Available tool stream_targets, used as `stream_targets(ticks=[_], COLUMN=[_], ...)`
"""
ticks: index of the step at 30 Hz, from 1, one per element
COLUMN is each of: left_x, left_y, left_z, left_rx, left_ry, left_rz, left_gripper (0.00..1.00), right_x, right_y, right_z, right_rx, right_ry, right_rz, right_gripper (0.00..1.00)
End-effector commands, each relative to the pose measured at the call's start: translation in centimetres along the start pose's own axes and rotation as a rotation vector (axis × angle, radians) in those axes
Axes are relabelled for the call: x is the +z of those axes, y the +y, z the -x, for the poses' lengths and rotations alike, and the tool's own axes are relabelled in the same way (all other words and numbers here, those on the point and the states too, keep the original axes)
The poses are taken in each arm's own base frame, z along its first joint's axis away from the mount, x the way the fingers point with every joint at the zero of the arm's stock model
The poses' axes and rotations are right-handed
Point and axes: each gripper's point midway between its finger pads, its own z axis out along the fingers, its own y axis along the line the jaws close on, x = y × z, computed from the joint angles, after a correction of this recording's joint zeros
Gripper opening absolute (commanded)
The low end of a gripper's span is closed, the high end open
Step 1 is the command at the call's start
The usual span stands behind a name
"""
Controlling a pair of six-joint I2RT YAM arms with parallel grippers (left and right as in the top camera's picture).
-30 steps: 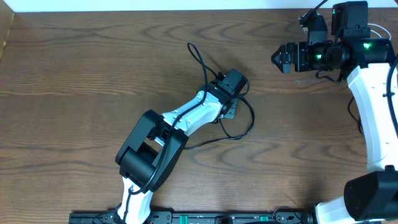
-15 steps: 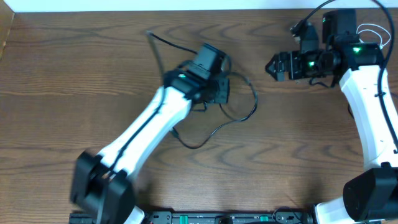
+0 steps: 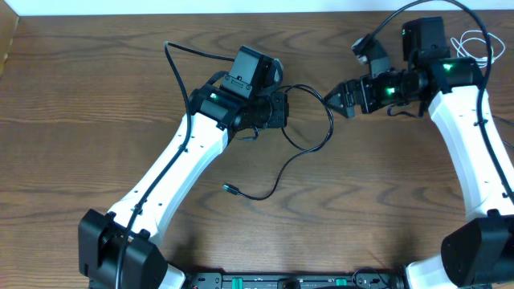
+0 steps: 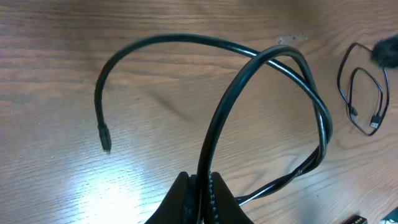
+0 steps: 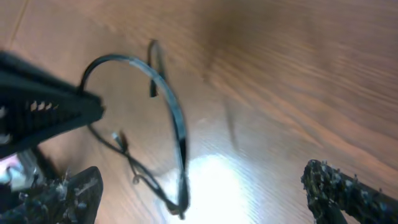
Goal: Untangle cables
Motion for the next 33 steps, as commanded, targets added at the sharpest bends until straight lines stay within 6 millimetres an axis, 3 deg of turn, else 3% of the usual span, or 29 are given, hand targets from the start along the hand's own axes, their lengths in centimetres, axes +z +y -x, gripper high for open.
stream_targets(ticks=[1,4,12,16,18,21,27,33], left_x=[0.1,0.0,-1.6,-3.7,-5.2,-7.1,-10.2,-10.8], left_y=[-0.1,-0.7,-2.8,-3.4,-3.5,-3.3,-3.4,-3.3], left_z=[0.0,0.0,-0.3,-0.1,0.2,0.5,0.6,0.6], left_rx=[-0.015,-0.011,0.006,0.021,0.022,0.017,0.011,-0.003], left_ry=[0.009,0.01,0.018,-0.022,-0.05,-0.089,-0.133,-0.128], left_rz=[-0.017,-0.046,-0.152,-0.167,-0.174,-0.178,-0.219,-0.25], left_gripper=[0.07,0.07,0.08,0.08,0.07,0.08,0.08,0.08], right_x=[0.3,1.4,4.0,2.8,1.8,1.0,0.0,0.4], right_y=[1.3,0.2,-5.9,-10.8,-12.7,-14.2,-16.1,-15.4], right_z=[-0.8,-1.6,-2.5,-3.9,-4.9,-5.7,-6.5,-6.2], right_rx=[-0.095,-0.091,0.118,0.337,0.424,0.483,0.53,0.467], right_ry=[0.019,0.044,-0.016,-0.056,-0.071,-0.081,-0.094,-0.077], right_rz=[0.029,-0.029,-0.278,-0.536,-0.62,-0.653,-0.668,-0.608], right_gripper=[0.96,0.92,0.88,0.87,0.8,0.69,0.65,0.64])
